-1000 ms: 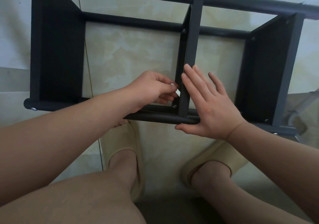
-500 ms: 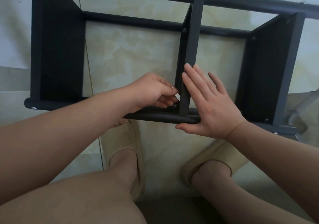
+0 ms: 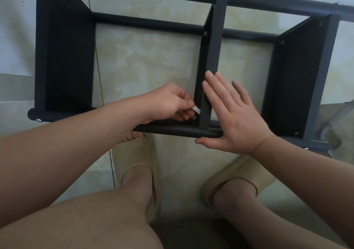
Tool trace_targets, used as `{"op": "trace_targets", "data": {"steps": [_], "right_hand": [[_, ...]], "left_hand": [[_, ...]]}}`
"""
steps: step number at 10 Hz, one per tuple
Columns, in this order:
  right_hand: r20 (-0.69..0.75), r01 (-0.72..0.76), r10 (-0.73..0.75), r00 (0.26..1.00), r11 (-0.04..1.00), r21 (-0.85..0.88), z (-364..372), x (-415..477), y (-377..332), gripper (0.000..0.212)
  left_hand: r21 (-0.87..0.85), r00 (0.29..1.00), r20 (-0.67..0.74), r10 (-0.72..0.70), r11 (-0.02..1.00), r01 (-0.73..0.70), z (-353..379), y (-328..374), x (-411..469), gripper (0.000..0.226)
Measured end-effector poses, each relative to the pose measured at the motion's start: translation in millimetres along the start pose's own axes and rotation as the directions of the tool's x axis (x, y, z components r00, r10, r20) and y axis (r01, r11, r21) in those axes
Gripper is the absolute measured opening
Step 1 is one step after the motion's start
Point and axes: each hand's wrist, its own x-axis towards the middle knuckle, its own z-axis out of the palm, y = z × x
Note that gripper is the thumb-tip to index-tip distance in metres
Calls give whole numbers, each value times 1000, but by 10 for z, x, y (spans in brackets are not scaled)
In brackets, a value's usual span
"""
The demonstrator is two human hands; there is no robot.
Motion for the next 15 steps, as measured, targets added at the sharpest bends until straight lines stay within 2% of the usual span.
{"op": "trace_targets", "data": {"steps": [4,9,13,15], "right_hand": [[-10,-1,1,1000,1000,12,-12,-1,-5,116],[-15,3,-3,1000,1000,6,-7,-2,-3,116],[-9,5,-5,1000,1000,4,1,-3,-1,115],[-7,4,-4,1000,1000,5,-5,-1,1,115]], "left_hand": [[142,995,55,85,986,-92,-72,-50,-12,19],[267,984,153,90,955,-129,-125,-121,-16,15],[510,977,203,71,844,-167,-123,-93,-22,17],[567,977,201,68,806,-173,-161,-31,-38,14]]}}
